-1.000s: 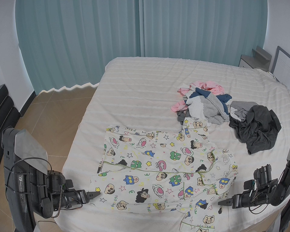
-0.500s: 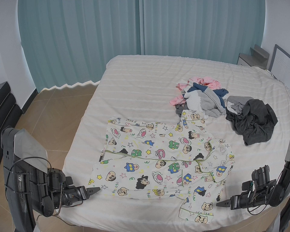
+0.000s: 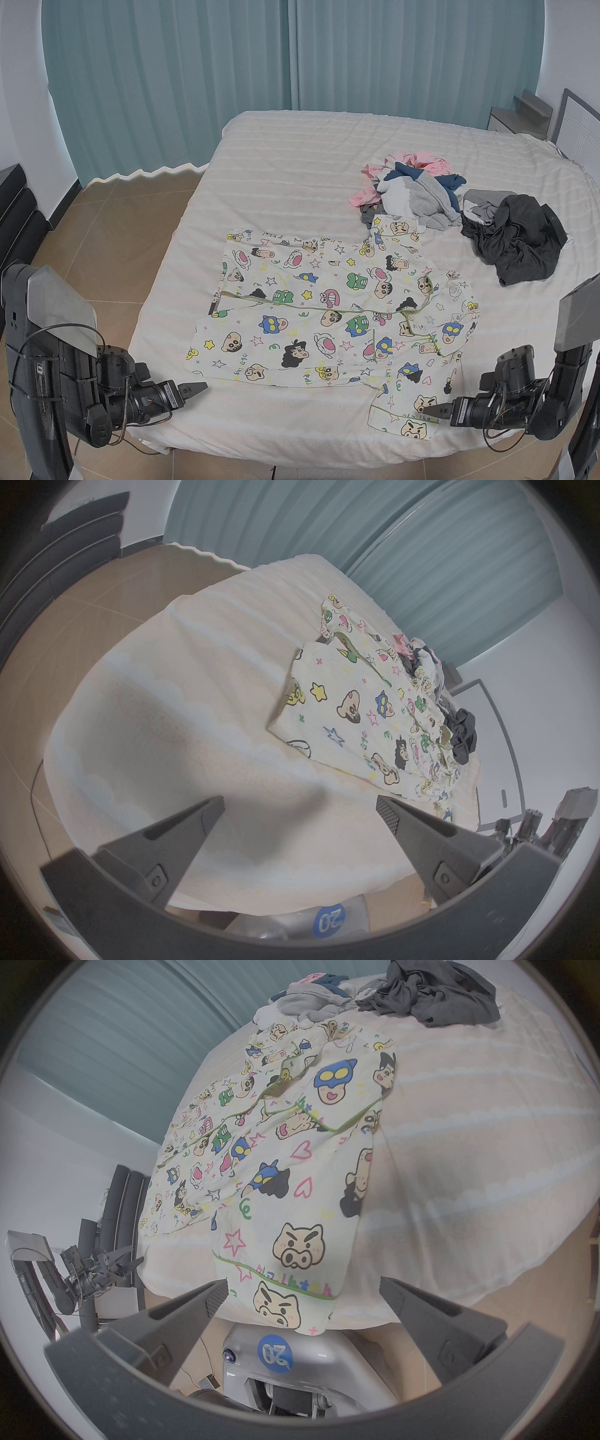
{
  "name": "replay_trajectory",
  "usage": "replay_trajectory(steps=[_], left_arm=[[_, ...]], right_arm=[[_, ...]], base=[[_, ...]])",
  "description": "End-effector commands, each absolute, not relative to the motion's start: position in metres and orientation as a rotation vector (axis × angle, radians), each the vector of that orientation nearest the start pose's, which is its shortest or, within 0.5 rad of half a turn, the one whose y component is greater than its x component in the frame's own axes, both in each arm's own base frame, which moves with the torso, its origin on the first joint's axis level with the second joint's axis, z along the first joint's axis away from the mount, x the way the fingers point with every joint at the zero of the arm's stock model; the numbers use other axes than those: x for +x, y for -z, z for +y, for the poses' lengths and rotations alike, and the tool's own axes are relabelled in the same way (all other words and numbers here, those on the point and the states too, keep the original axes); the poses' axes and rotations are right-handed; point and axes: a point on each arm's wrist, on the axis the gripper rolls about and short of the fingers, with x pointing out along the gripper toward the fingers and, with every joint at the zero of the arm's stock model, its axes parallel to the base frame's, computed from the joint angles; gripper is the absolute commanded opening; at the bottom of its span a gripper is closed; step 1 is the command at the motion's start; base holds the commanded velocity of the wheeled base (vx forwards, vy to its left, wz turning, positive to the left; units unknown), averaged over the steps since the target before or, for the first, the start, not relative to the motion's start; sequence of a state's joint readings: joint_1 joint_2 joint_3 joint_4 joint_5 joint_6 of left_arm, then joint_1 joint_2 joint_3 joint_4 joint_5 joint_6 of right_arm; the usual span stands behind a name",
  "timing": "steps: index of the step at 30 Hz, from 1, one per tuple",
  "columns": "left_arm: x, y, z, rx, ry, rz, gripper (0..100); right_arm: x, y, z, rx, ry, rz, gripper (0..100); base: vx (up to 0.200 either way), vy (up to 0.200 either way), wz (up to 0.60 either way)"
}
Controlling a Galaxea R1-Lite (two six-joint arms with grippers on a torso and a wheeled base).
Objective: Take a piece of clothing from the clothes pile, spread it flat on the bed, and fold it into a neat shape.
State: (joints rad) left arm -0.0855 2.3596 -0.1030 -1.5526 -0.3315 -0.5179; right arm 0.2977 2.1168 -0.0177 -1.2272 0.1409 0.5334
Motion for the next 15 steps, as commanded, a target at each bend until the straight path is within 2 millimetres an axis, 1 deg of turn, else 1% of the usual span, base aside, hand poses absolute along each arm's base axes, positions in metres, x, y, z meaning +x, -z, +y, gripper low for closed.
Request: replay_trajectory(steps=[1,6,11,15], left_arm=[[0.241,0.031,-0.028,-0.601,0.224,0.756,100],[0.241,0.032,-0.028,-0.6,0.224,0.756,100],[0.243,0.032,-0.029,-0.599,0.226,0.75,100],[0.244,0.032,-0.029,-0.599,0.227,0.748,100]], right_arm=[[0.182,0.035,0.072,0.399,-0.157,1.06,100],[0.186,0.041,0.076,0.417,-0.167,1.036,100],[0.191,0.054,0.078,0.412,-0.134,1.008,100],[0.192,0.053,0.081,0.429,-0.146,0.981,100]], base=[[0.0,0.0,0.0],[0.0,0.0,0.0],[0.0,0.0,0.0],[0.0,0.0,0.0]])
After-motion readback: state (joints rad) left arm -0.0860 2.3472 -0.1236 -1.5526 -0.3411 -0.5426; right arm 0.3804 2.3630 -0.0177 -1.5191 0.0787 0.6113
